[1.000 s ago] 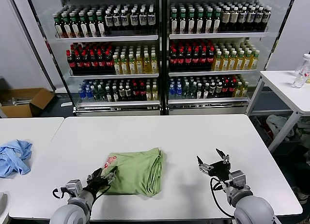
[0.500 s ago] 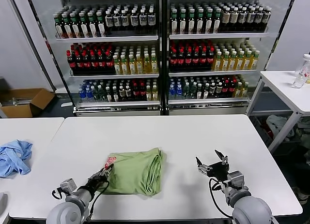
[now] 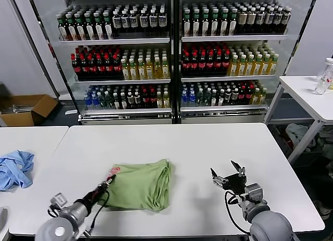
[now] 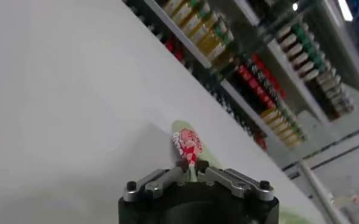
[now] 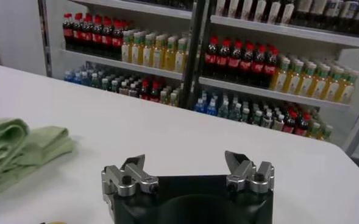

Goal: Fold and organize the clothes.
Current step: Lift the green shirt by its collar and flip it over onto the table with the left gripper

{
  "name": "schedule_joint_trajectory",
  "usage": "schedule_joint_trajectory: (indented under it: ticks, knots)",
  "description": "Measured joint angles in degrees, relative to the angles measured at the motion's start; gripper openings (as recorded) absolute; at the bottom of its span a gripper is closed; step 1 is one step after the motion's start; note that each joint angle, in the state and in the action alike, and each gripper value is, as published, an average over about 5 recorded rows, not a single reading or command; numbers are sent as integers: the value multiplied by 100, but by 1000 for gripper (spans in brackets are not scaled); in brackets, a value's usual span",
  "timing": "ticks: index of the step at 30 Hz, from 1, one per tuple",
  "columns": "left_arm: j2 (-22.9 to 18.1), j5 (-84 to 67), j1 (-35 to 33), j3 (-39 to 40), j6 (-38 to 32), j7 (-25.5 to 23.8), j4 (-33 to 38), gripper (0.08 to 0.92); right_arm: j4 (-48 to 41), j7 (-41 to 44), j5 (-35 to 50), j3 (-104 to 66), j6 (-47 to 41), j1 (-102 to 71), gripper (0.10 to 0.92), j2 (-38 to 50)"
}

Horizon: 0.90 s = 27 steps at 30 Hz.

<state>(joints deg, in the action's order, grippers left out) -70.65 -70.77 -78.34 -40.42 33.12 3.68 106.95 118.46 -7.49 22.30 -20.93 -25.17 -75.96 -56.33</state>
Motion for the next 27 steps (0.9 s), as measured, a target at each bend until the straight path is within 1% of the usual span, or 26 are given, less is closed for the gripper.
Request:
schedule_joint_trajectory:
  ticks: [4,9,12,15,18,20,27]
  knots:
    - [265,-390,32,-454,5,26,-33,114,17,-11,40,-32,27,-14,823,-8]
    - [783,-630,69,-1119,7,101,-65,114,63,-21,106,-68,41,-11,823,-11]
    - [1081,-597,50,-1421,3,165,35,114,104,-21,126,-96,41,-33,823,-6]
    - [1268,-416,0,-1538,1,228,277,114,153,-21,131,-132,43,-73,823,2]
    - [1329,-71,-42,-1429,-2,288,619,114,204,-19,132,-171,49,-119,823,6]
    - [1301,230,-36,-1220,-3,335,852,114,241,-18,132,-201,52,-152,823,10]
    - [957,793,197,-191,14,623,1482,114,371,-14,152,-323,53,-250,823,47]
